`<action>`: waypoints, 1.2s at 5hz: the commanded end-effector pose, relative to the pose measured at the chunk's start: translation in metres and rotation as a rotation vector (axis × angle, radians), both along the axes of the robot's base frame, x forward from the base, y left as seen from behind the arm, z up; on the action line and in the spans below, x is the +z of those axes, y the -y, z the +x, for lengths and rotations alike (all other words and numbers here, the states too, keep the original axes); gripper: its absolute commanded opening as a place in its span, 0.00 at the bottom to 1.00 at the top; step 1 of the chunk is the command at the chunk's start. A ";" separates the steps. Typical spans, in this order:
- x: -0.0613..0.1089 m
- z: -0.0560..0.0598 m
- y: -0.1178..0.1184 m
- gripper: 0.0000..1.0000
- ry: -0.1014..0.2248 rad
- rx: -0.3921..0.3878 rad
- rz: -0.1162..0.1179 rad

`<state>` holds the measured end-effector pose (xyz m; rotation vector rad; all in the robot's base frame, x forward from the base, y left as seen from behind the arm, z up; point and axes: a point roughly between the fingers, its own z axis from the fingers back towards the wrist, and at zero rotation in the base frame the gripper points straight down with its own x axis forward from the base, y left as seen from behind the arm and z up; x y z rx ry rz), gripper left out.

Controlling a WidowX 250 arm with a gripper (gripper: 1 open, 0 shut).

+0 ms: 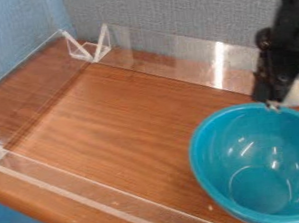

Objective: Put the mushroom in the blue bowl

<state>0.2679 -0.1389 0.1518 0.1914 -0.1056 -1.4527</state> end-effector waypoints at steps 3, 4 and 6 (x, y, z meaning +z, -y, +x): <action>0.015 0.009 0.032 0.00 0.031 -0.080 -0.066; 0.012 0.004 0.038 0.00 0.025 0.009 -0.069; 0.004 -0.004 0.033 0.00 0.008 0.063 -0.070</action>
